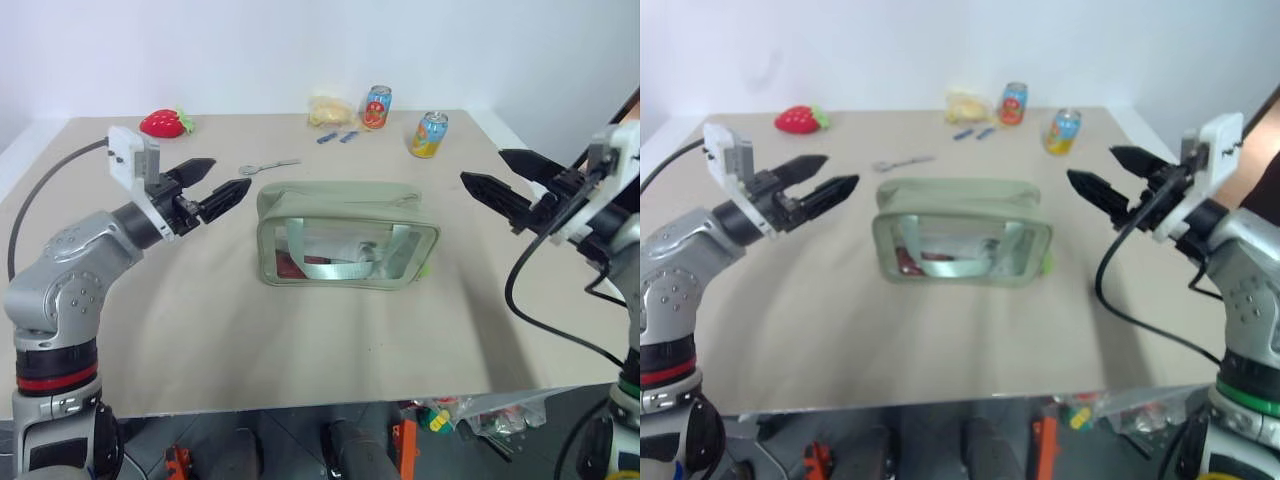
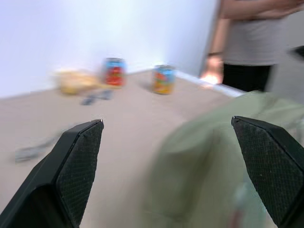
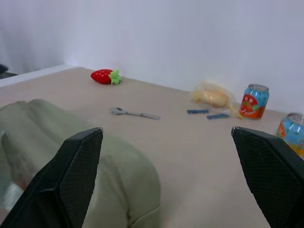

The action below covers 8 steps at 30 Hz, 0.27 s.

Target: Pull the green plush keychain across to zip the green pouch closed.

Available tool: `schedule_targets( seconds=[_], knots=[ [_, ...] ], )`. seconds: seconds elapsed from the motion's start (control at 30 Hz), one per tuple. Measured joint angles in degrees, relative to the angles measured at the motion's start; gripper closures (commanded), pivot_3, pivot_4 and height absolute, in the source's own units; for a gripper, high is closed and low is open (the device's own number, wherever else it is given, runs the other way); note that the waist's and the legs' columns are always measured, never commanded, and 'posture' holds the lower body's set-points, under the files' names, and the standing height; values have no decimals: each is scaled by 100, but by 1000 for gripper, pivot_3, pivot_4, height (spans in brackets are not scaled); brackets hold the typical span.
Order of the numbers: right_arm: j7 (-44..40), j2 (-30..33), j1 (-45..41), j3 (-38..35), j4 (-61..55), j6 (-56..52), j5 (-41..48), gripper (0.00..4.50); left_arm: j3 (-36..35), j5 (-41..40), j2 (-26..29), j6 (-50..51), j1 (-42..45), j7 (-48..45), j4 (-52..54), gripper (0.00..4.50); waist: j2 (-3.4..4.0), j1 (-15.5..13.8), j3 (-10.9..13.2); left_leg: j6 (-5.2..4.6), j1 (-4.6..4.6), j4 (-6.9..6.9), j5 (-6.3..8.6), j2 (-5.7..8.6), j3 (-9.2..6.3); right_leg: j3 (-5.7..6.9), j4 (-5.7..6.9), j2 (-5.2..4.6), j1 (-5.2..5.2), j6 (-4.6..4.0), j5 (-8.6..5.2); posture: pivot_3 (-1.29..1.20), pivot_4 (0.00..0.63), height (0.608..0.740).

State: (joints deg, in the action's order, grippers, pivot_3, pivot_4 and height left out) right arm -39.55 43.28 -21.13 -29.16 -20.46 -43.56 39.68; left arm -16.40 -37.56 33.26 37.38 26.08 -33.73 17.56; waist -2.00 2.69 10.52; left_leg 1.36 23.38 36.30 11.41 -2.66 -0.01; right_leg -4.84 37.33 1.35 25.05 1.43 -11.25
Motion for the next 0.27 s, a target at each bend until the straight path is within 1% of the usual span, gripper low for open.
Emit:
schedule_targets(
  seconds=[0.03, 0.1, 0.2, 0.27],
  knots=[
    [82, -97, 511, -167, -369, -6, 24, 0, 13, 297, 52, -228, -431, 93, 172, 13, -4, -7, -12, 4, -10, -5, 8, 0, -2, 3, 0, -5, -11, 0, -17, 0, 150, 740],
    [286, -432, 1377, -346, -811, -21, 34, 0, 90, 740, 11, -451, -1098, 280, 230, 13, -3, -8, -11, 9, 1, 2, 11, 0, 2, 2, 3, -8, 1, 4, -18, 0, 150, 740],
    [624, -880, 2208, -343, -1429, 150, -74, 0, 255, 1066, -216, -763, -1644, 469, 412, 13, -3, -7, -10, 11, 3, 14, 9, 2, 8, -1, 2, -13, 0, -4, -22, 0, 150, 740],
    [864, -1175, 2485, -299, -1697, 374, -199, 0, 386, 1290, -397, -1062, -1895, 585, 556, 13, -4, -4, -11, 13, -2, 24, 5, 3, 16, -5, -2, -18, -4, -8, -20, 0, 150, 740]
  ],
)
